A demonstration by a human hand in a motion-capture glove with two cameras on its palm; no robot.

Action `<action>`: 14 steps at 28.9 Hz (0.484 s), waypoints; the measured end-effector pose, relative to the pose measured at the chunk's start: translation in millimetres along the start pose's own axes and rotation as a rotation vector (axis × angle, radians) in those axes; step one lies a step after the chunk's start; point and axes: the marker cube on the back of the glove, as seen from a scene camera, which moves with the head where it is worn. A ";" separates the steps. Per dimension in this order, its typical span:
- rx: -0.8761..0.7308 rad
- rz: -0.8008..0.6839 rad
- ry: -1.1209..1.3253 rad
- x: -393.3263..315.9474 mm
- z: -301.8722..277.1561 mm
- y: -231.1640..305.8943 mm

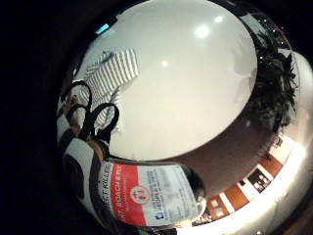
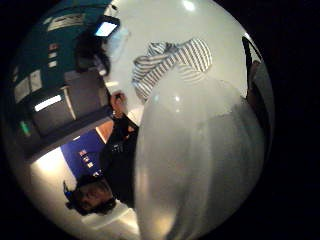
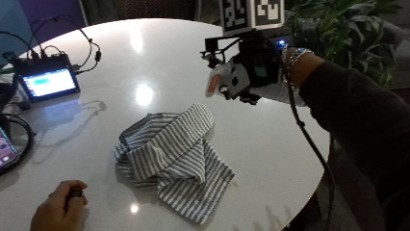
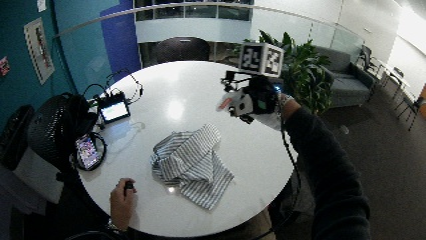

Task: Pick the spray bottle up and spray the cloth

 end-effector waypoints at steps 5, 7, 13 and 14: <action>-0.184 0.130 0.230 -11.4 7.6 -18.9; -0.256 0.163 0.318 -19.1 21.8 -24.9; -0.434 0.194 0.496 -28.1 77.7 -38.3; -0.460 0.191 0.508 -28.3 85.6 -38.5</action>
